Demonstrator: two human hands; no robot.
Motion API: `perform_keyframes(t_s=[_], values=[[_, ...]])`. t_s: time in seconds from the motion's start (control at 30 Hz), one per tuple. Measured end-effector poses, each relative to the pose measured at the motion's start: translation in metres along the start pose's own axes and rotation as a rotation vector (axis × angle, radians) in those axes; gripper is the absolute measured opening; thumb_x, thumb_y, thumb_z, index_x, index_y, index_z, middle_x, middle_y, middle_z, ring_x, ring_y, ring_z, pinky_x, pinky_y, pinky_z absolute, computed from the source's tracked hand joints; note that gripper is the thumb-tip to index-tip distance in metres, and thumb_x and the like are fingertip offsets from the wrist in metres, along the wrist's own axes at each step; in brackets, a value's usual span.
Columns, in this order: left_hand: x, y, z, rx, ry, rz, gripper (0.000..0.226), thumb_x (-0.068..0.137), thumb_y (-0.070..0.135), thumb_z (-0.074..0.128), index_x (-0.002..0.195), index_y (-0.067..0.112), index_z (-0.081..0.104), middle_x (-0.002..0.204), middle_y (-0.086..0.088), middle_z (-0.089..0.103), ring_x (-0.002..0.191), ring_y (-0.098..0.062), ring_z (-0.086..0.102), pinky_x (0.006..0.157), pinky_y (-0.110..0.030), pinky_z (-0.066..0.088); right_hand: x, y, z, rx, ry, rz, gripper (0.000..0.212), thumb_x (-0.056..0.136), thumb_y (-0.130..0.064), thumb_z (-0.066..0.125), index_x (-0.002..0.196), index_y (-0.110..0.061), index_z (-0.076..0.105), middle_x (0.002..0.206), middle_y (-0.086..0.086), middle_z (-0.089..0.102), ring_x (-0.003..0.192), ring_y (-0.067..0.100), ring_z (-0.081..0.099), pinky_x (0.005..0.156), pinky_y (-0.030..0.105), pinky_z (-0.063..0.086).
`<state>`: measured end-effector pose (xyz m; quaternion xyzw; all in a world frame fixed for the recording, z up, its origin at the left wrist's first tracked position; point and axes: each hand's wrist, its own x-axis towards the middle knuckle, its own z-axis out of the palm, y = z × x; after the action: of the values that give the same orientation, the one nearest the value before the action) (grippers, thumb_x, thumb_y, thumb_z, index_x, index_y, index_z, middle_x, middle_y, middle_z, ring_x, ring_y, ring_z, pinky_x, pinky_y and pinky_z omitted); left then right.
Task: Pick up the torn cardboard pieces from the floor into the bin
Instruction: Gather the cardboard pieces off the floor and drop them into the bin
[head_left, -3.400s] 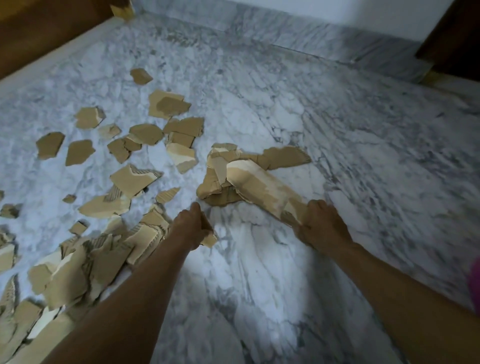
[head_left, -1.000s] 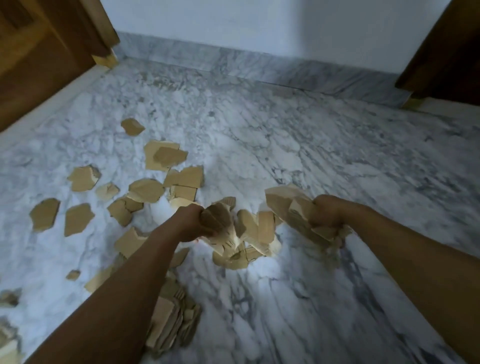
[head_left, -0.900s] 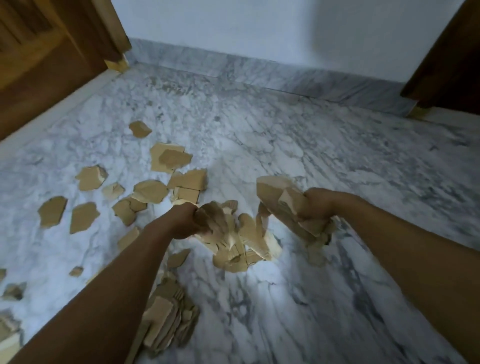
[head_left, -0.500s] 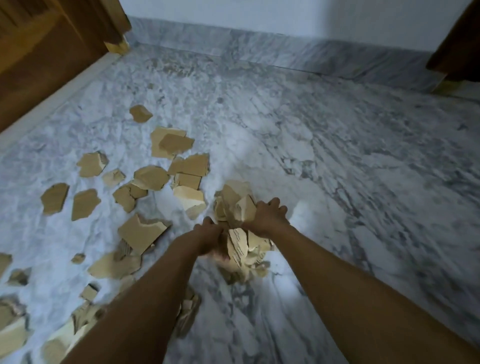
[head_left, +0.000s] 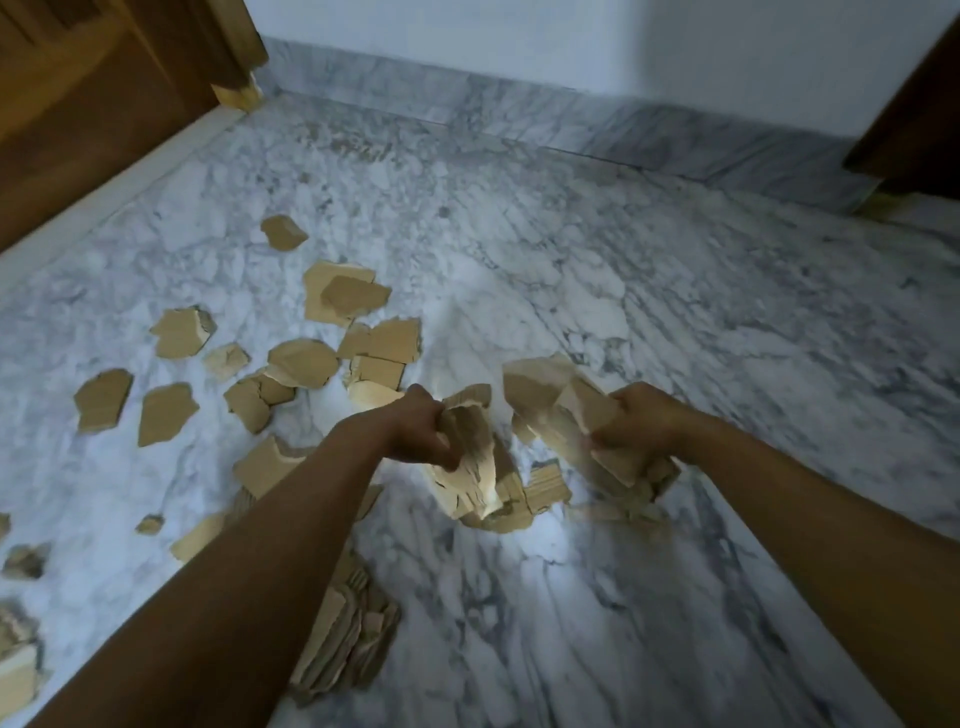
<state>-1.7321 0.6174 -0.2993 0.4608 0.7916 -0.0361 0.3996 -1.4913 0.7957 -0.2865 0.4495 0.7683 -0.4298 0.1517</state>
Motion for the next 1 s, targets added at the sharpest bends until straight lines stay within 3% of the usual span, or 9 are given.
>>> perform_keyframes(t_s=[0.13, 0.23, 0.3, 0.4, 0.47, 0.6, 0.77, 0.9, 1.0], values=[[0.032, 0.03, 0.016, 0.101, 0.063, 0.015, 0.082, 0.042, 0.063, 0.065, 0.114, 0.027, 0.055, 0.125, -0.007, 0.042, 0.125, -0.03, 0.04, 0.097, -0.039, 0.048, 0.006, 0.015, 0.0, -0.177, 0.004, 0.063, 0.025, 0.082, -0.027, 0.071, 0.103, -0.016, 0.064, 0.105, 0.011, 0.066, 0.1, 0.03, 0.064, 0.07, 0.032, 0.05], [0.045, 0.037, 0.035, 0.176, 0.142, -0.027, 0.112, 0.042, 0.069, 0.078, 0.136, 0.023, 0.039, 0.145, -0.013, 0.026, 0.134, -0.04, 0.03, 0.106, -0.048, 0.04, 0.009, 0.029, 0.025, -0.366, 0.06, 0.015, 0.041, 0.083, -0.024, 0.065, 0.121, -0.017, 0.053, 0.124, 0.012, 0.06, 0.11, 0.033, 0.06, 0.079, 0.036, 0.049], [0.049, 0.032, 0.041, 0.11, 0.183, -0.031, 0.097, 0.053, 0.058, 0.086, 0.133, 0.02, 0.045, 0.145, -0.014, 0.025, 0.129, -0.039, 0.04, 0.104, -0.044, 0.042, 0.008, 0.038, 0.04, -0.372, 0.084, 0.003, 0.044, 0.082, -0.02, 0.065, 0.123, -0.017, 0.047, 0.122, 0.012, 0.06, 0.106, 0.034, 0.061, 0.075, 0.037, 0.049], [0.046, 0.024, 0.045, 0.031, 0.236, 0.0, 0.078, 0.062, 0.049, 0.086, 0.123, 0.015, 0.052, 0.128, -0.013, 0.047, 0.112, -0.033, 0.056, 0.084, -0.034, 0.045, 0.006, 0.044, 0.052, -0.351, 0.131, 0.029, 0.031, 0.088, -0.02, 0.059, 0.114, -0.015, 0.043, 0.115, 0.013, 0.059, 0.093, 0.032, 0.06, 0.068, 0.033, 0.041], [0.042, 0.02, 0.047, -0.012, 0.278, 0.015, 0.077, 0.064, 0.046, 0.085, 0.126, 0.015, 0.05, 0.121, -0.012, 0.058, 0.11, -0.032, 0.056, 0.082, -0.035, 0.043, 0.007, 0.043, 0.049, -0.346, 0.139, 0.03, 0.028, 0.09, -0.025, 0.06, 0.108, -0.016, 0.041, 0.115, 0.013, 0.06, 0.086, 0.029, 0.056, 0.067, 0.032, 0.039], [0.026, 0.01, 0.041, -0.183, 0.346, 0.021, 0.061, 0.07, 0.038, 0.085, 0.108, 0.015, 0.042, 0.106, -0.009, 0.063, 0.093, -0.026, 0.058, 0.071, -0.033, 0.042, 0.008, 0.036, 0.019, -0.234, 0.204, 0.05, 0.042, 0.089, -0.032, 0.064, 0.121, -0.013, 0.045, 0.121, 0.015, 0.059, 0.105, 0.034, 0.06, 0.073, 0.035, 0.045], [-0.006, -0.014, 0.009, -0.426, 0.37, 0.033, 0.076, 0.071, 0.023, 0.087, 0.12, 0.02, 0.029, 0.093, -0.01, 0.067, 0.084, -0.027, 0.066, 0.068, -0.039, 0.056, -0.004, 0.012, 0.0, -0.059, 0.104, -0.043, 0.063, 0.082, -0.036, 0.077, 0.135, -0.017, 0.048, 0.134, 0.01, 0.057, 0.116, 0.03, 0.057, 0.091, 0.037, 0.048], [-0.027, -0.02, -0.004, -0.232, 0.145, 0.013, 0.039, 0.066, 0.031, 0.089, 0.097, 0.026, 0.066, 0.092, 0.003, 0.071, 0.091, -0.019, 0.067, 0.075, -0.033, 0.053, 0.0, -0.011, 0.029, -0.163, -0.039, -0.108, 0.084, 0.079, -0.04, 0.08, 0.148, -0.016, 0.04, 0.152, 0.009, 0.042, 0.133, 0.031, 0.046, 0.104, 0.038, 0.043], [-0.036, -0.014, 0.017, -0.105, -0.037, 0.018, 0.039, 0.067, 0.034, 0.087, 0.101, 0.022, 0.073, 0.098, 0.003, 0.072, 0.093, -0.017, 0.067, 0.088, -0.037, 0.054, 0.011, -0.018, 0.062, -0.444, -0.107, -0.231, 0.074, 0.083, -0.039, 0.074, 0.144, -0.017, 0.038, 0.153, 0.004, 0.031, 0.133, 0.034, 0.036, 0.102, 0.045, 0.042]])
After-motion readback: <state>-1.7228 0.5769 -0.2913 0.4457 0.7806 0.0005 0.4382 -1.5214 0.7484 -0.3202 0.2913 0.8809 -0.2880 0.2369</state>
